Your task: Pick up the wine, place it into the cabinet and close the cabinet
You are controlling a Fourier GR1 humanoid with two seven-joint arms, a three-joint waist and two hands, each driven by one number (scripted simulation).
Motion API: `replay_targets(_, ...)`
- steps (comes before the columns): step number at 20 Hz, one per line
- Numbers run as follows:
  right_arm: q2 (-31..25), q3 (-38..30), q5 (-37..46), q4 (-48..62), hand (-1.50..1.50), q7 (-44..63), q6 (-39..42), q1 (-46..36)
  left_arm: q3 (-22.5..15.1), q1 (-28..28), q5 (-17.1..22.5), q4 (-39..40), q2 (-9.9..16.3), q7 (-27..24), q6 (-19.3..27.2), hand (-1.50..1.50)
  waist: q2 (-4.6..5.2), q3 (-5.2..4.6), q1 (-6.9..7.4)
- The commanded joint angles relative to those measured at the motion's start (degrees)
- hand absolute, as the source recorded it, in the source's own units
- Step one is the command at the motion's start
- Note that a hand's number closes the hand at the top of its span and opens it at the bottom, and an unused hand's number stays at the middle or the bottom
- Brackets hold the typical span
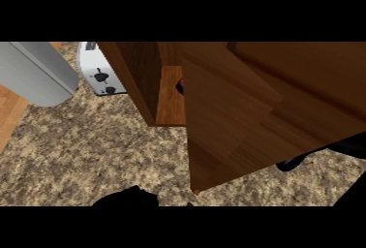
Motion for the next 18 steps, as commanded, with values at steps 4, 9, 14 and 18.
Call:
replay_targets(4,6.91,10.0,-8.19,-3.72,1.5,4.12,-0.24,-0.01,6.87,6.93,6.12,-5.65,9.98,-2.62,-9.09,1.5,-0.18,-0.38,0.67)
replay_targets(9,10.94,16.62,-0.99,-1.28,1.5,5.35,-3.63,-2.83,19.35,16.06,14.48,-10.31,19.02,-6.87,-17.86,1.5,-0.3,-0.46,0.76)
replay_targets(14,13.44,26.12,4.86,7.65,1.5,3.34,-5.18,-9.55,30.99,21.36,22.3,-6.99,23.72,-10.06,-27.35,1.5,-0.36,-0.55,1.71)
replay_targets(18,13.51,28.1,4.78,16.04,1.5,1.09,-12.31,-18.38,35.76,24.68,22.8,-3.21,25.26,-12.97,-34.36,1.5,-0.25,-0.46,1.45)
